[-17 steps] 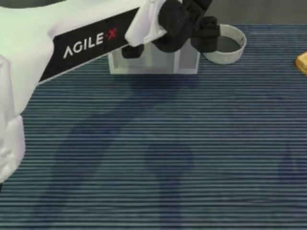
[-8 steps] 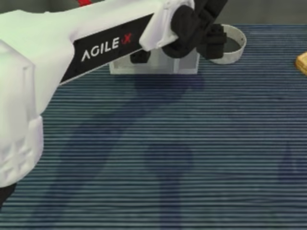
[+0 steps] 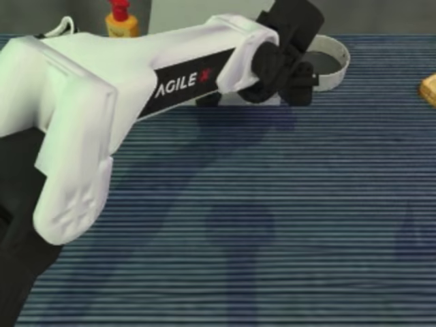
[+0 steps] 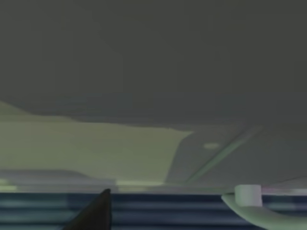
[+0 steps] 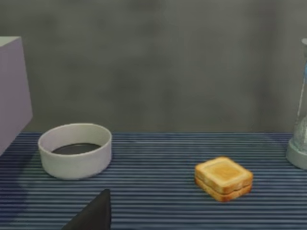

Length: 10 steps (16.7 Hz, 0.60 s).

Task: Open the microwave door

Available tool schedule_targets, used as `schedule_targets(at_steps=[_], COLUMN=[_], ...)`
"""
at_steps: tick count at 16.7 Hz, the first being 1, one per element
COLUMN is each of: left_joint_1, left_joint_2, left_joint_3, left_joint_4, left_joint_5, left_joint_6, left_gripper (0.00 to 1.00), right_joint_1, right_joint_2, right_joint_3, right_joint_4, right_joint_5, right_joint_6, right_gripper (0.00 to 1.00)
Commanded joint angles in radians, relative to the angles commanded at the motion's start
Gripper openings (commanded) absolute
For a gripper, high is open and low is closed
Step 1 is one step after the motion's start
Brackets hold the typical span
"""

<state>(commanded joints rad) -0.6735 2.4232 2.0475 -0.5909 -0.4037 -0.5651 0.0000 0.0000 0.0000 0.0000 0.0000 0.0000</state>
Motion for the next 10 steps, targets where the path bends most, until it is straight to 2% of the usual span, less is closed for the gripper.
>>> schedule_targets(at_steps=[3, 10], left_joint_1=[0.0, 0.0], left_joint_2=[0.0, 0.0], left_joint_3=[0.0, 0.0], left_joint_4=[0.0, 0.0], left_joint_5=[0.0, 0.0], left_joint_6=[0.0, 0.0], left_gripper=[1.0, 0.47], right_joint_1=[0.0, 0.0], right_joint_2=[0.0, 0.0], right_joint_3=[0.0, 0.0], right_joint_4=[0.0, 0.0], right_joint_5=[0.0, 0.0], right_joint_6=[0.0, 0.0], right_gripper=[1.0, 1.0])
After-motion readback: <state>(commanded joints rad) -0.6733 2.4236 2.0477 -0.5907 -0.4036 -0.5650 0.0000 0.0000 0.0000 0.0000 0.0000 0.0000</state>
